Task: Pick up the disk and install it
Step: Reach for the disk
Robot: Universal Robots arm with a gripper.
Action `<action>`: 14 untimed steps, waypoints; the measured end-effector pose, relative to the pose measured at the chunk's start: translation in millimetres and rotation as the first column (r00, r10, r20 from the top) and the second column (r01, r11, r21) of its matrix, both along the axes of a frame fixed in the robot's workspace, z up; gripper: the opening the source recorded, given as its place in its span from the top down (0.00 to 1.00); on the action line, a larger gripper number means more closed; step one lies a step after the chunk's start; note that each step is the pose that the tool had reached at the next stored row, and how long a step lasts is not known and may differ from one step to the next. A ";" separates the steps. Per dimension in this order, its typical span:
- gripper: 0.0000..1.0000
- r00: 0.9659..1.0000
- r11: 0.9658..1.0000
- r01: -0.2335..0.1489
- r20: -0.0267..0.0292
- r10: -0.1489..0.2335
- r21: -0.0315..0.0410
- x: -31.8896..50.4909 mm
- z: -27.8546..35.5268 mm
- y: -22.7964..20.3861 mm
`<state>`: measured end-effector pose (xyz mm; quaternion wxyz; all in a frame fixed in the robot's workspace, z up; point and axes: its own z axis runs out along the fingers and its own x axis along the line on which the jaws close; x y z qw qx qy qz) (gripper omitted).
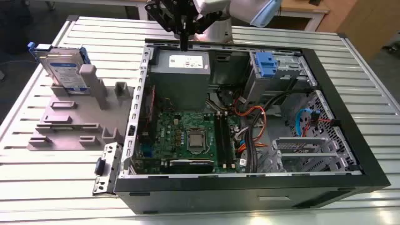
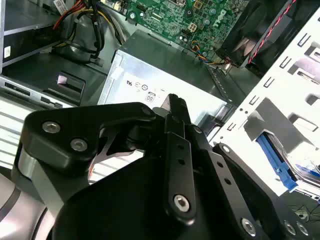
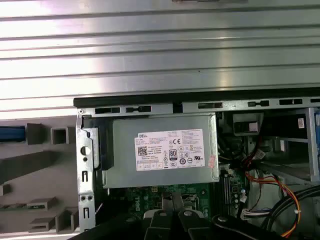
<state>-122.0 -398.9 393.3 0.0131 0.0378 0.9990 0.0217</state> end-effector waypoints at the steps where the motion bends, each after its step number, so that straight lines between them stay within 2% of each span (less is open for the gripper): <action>1: 0.89 1.000 1.000 0.000 0.000 0.000 0.000 0.0 0.0 0.0; 14: 0.89 1.000 1.000 0.000 0.000 0.000 0.000 -4.1 0.0 0.0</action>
